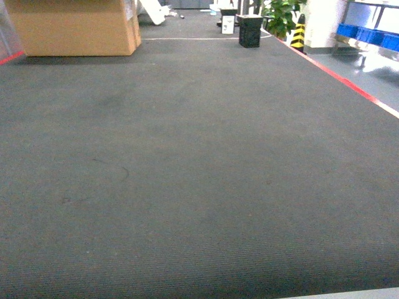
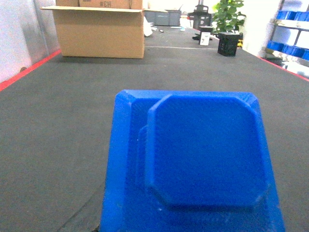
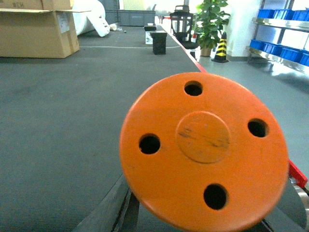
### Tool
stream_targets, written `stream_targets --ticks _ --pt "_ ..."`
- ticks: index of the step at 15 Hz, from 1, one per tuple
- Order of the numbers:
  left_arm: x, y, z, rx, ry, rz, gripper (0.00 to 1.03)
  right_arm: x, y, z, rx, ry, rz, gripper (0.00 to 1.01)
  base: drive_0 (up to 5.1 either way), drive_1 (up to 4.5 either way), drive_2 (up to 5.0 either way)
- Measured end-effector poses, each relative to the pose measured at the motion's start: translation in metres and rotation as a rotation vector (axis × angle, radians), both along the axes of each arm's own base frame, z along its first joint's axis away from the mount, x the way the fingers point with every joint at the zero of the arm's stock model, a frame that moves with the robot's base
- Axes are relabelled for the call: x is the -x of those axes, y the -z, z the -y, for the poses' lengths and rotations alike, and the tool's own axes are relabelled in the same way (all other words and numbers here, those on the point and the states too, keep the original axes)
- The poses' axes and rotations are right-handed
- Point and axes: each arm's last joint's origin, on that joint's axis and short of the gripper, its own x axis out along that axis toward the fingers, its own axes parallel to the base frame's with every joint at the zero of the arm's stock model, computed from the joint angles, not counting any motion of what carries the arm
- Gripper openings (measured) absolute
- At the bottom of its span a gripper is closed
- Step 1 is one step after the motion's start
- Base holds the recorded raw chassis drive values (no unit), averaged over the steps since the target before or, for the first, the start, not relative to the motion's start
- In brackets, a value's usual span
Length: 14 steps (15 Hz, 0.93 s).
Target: Sort blue parts and orange caps into right shelf containers
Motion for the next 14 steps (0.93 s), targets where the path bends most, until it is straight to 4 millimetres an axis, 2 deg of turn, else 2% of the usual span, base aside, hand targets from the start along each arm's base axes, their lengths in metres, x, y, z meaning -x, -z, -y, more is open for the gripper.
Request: stream_targets --ticks 14 --pt "0.0000 0.0000 0.0000 0.000 0.000 0.000 0.43 0.0000 0.0000 0.0000 0.000 0.000 0.000 0.41 -1.6 -1.60 -1.6"
